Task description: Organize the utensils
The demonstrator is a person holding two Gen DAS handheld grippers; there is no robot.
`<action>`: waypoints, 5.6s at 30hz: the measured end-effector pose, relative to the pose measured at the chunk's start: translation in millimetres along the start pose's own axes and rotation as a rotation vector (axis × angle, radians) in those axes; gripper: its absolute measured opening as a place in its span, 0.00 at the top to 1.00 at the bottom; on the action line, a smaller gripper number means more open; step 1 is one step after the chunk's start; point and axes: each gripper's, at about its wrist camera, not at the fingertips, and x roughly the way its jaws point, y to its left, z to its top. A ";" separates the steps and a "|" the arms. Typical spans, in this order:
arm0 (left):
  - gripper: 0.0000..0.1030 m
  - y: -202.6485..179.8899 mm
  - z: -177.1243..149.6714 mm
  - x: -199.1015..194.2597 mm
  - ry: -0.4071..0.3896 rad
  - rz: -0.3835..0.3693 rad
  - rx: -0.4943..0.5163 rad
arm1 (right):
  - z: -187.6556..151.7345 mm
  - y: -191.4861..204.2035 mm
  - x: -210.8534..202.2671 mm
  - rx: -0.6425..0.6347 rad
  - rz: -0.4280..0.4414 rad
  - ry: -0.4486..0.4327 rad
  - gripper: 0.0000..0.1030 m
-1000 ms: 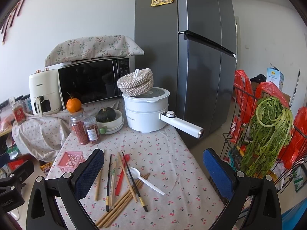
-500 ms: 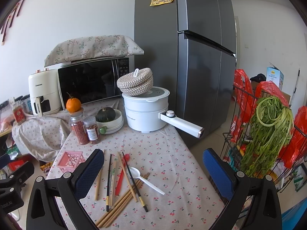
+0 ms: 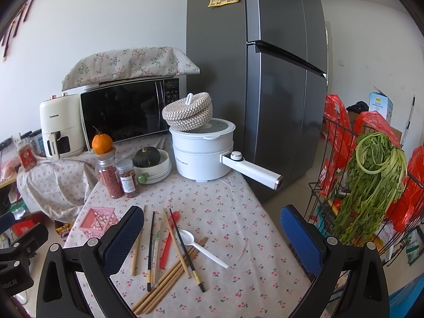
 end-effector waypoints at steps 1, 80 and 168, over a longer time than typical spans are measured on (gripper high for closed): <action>0.01 -0.1 0.1 0.0 0.000 0.000 0.001 | 0.6 0.0 0.0 0.000 0.000 0.000 0.00; 0.93 -59.2 -8.4 211.2 0.631 -0.189 0.084 | -44.8 -27.2 221.0 0.245 0.372 0.729 0.53; 0.28 88.3 4.2 120.3 0.213 -0.089 -0.060 | 26.7 145.7 133.2 0.003 0.572 0.376 0.94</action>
